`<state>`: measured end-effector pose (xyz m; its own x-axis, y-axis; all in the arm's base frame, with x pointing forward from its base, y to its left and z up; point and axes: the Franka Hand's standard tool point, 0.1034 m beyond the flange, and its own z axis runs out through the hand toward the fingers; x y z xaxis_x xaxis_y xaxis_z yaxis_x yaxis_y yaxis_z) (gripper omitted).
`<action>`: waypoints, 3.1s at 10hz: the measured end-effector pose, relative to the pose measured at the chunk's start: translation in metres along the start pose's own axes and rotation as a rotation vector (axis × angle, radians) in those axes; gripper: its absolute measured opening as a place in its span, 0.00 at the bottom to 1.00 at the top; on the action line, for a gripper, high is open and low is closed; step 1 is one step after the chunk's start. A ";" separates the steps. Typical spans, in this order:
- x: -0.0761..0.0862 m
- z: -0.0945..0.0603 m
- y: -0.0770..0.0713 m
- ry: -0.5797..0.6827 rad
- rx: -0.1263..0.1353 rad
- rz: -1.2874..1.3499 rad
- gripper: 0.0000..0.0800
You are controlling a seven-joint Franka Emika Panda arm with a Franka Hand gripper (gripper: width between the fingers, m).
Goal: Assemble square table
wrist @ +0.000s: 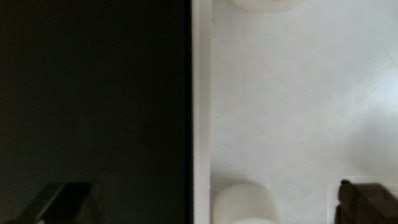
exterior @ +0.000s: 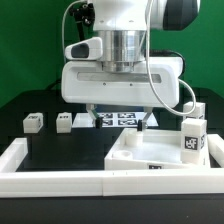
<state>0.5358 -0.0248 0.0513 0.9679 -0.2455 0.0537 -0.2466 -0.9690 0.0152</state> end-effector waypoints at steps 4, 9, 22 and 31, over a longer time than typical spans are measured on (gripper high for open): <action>-0.004 0.022 0.011 0.003 -0.026 0.001 0.81; -0.006 0.032 0.014 0.005 -0.036 -0.002 0.65; -0.004 0.032 0.013 0.008 -0.035 -0.003 0.07; 0.001 0.029 0.017 0.008 -0.042 -0.411 0.08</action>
Offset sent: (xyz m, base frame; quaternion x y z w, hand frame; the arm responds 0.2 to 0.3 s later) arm -0.0034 -0.0055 -0.0191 0.0116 0.0085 -0.0021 0.9999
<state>0.5341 -0.0424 0.0222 0.9859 0.1618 0.0422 0.1582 -0.9844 0.0773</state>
